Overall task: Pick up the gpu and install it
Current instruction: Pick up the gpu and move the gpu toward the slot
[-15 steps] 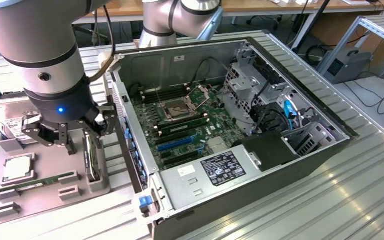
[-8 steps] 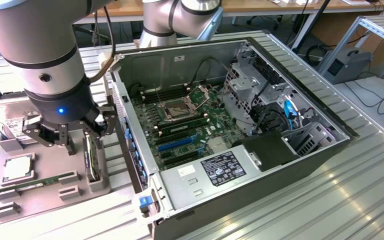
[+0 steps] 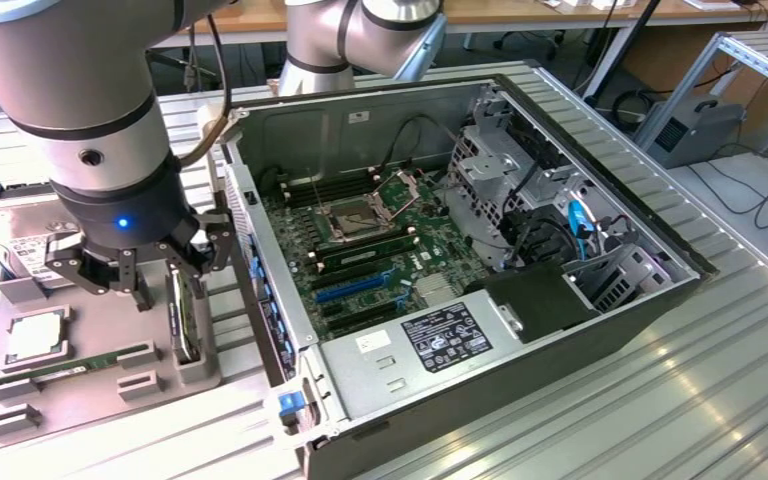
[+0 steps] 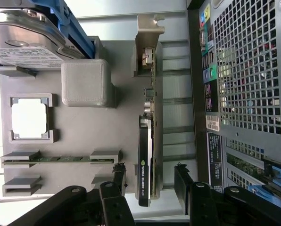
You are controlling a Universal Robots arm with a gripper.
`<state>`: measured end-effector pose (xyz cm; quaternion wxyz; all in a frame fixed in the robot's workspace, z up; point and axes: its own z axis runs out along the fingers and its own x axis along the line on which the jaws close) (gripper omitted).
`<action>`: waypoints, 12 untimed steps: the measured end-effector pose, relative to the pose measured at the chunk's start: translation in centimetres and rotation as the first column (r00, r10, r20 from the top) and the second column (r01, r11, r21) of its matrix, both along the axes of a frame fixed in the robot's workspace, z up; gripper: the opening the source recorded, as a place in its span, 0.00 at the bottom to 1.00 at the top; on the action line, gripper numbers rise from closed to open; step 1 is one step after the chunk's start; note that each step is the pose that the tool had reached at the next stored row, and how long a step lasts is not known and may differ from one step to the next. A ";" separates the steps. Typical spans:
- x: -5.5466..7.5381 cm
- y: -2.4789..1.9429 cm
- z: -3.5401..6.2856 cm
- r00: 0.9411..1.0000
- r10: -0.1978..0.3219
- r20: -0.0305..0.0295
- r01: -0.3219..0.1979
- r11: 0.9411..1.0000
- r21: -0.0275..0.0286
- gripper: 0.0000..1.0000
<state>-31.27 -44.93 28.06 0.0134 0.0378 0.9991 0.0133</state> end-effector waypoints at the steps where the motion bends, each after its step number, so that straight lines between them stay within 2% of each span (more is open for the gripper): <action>1: 0.0 0.00 -0.04 1.000 0.000 0.000 0.000 1.000 0.000 0.54; 12: 0.0 0.00 -0.30 1.000 0.000 0.000 0.000 1.000 0.000 0.54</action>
